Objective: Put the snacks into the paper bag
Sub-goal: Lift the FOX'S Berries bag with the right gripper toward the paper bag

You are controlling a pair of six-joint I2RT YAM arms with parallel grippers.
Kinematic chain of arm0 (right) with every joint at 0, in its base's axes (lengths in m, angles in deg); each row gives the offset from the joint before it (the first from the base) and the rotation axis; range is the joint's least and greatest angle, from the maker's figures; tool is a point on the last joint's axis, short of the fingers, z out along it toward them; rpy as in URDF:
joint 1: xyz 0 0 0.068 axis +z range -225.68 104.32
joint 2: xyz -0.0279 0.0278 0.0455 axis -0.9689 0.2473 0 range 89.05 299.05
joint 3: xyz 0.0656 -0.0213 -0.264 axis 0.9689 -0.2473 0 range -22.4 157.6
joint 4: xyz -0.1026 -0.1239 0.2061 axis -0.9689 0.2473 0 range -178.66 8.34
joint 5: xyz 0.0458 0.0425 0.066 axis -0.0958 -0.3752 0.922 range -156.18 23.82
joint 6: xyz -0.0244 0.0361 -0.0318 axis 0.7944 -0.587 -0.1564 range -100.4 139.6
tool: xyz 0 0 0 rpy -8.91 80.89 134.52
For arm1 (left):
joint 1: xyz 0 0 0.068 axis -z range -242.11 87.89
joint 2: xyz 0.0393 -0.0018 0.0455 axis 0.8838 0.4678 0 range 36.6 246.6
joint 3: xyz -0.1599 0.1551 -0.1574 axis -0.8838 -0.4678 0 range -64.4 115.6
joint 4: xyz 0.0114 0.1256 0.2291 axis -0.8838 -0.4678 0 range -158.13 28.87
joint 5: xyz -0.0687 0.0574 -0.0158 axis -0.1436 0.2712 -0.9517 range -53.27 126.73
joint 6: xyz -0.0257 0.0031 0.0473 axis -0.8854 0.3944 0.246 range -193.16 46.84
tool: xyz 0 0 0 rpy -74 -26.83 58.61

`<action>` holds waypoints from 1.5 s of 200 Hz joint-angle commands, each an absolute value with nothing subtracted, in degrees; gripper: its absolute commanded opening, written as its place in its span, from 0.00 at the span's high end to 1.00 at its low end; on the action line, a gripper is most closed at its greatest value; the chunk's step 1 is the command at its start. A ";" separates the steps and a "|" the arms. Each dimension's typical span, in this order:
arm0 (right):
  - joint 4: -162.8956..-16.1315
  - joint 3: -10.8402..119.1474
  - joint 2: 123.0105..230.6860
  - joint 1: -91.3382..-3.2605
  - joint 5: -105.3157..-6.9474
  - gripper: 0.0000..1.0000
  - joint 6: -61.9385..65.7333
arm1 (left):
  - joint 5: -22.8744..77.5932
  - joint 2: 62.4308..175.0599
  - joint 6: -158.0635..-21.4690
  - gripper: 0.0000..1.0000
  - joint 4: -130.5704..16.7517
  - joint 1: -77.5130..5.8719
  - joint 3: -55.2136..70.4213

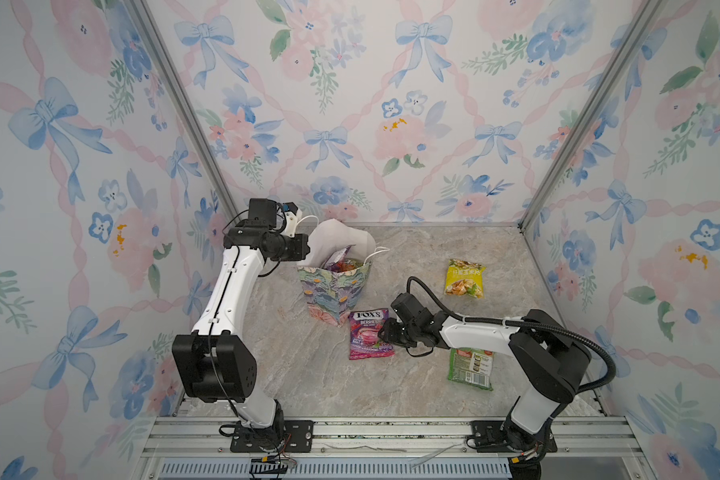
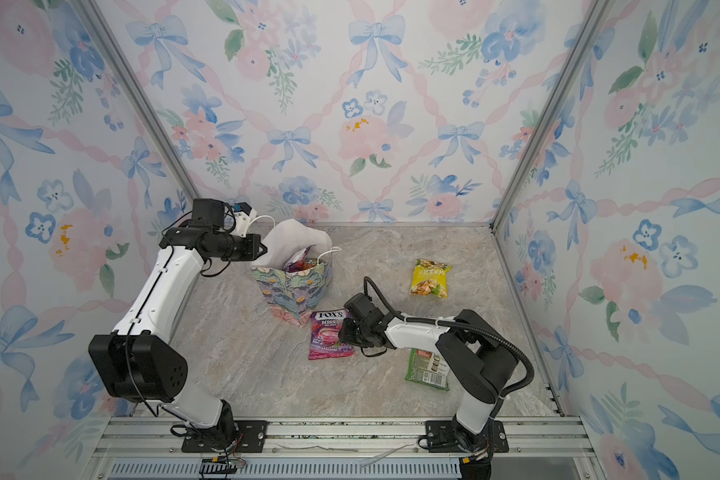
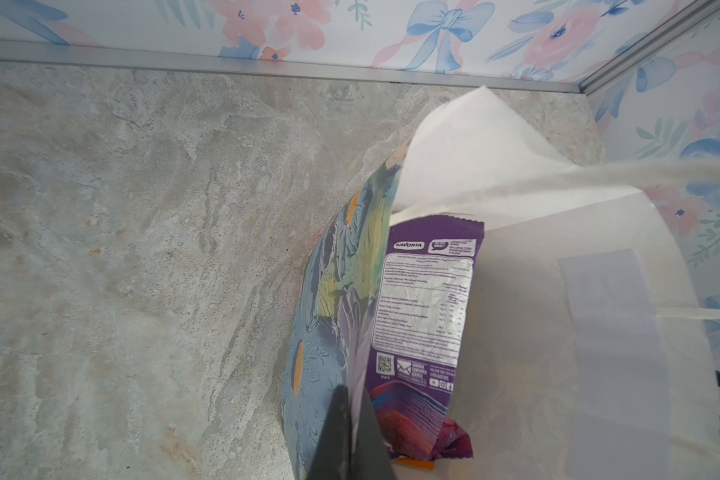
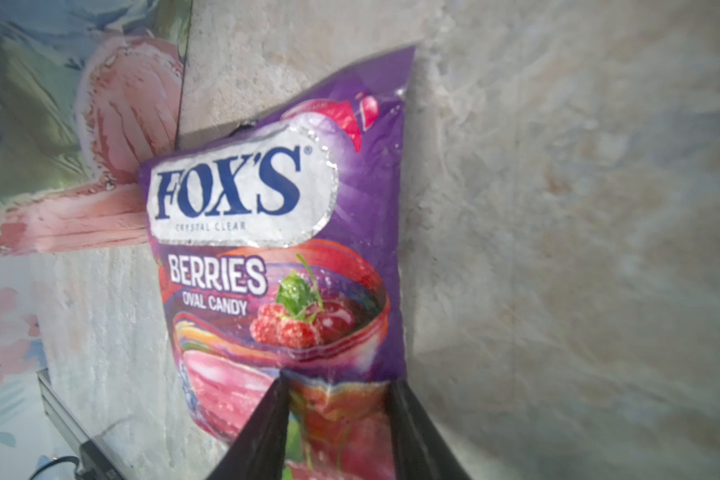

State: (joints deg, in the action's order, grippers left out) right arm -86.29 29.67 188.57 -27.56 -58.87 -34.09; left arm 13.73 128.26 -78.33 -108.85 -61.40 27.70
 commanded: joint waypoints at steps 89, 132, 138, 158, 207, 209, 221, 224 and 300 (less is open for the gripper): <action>-85.98 29.45 181.03 -28.32 -60.80 1.00 -32.69 | 13.18 127.75 -77.91 1.00 -110.34 -61.76 26.99; -80.27 30.91 172.30 -29.63 -64.23 1.00 -31.88 | 13.09 127.84 -77.96 1.00 -110.33 -61.76 26.96; -80.03 30.93 171.14 -30.00 -64.52 1.00 -31.99 | 13.09 127.96 -77.99 1.00 -110.26 -61.75 26.96; -77.89 31.54 167.10 -31.02 -65.71 1.00 -31.68 | 12.91 128.08 -78.09 1.00 -110.33 -61.76 27.07; -69.87 37.94 158.16 -34.92 -67.57 1.00 -28.54 | 13.26 128.08 -78.15 1.00 -110.34 -61.75 27.07; -69.44 38.50 157.90 -34.99 -67.61 1.00 -28.32 | 13.26 128.09 -78.12 1.00 -110.28 -61.73 27.02; -67.68 41.79 156.81 -35.34 -68.08 1.00 -27.13 | 13.26 128.09 -78.09 1.00 -110.31 -61.67 26.95; -67.50 42.59 156.59 -35.34 -68.23 1.00 -26.77 | 13.26 128.05 -78.13 1.00 -110.28 -61.68 27.02; -68.77 63.93 159.55 -31.99 -69.49 1.00 -20.90 | 13.80 127.74 -77.99 1.00 -110.33 -61.73 26.48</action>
State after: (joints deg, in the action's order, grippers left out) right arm -66.88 57.83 157.58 -34.06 -68.62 -24.63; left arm 13.55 128.26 -78.35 -108.85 -61.40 27.63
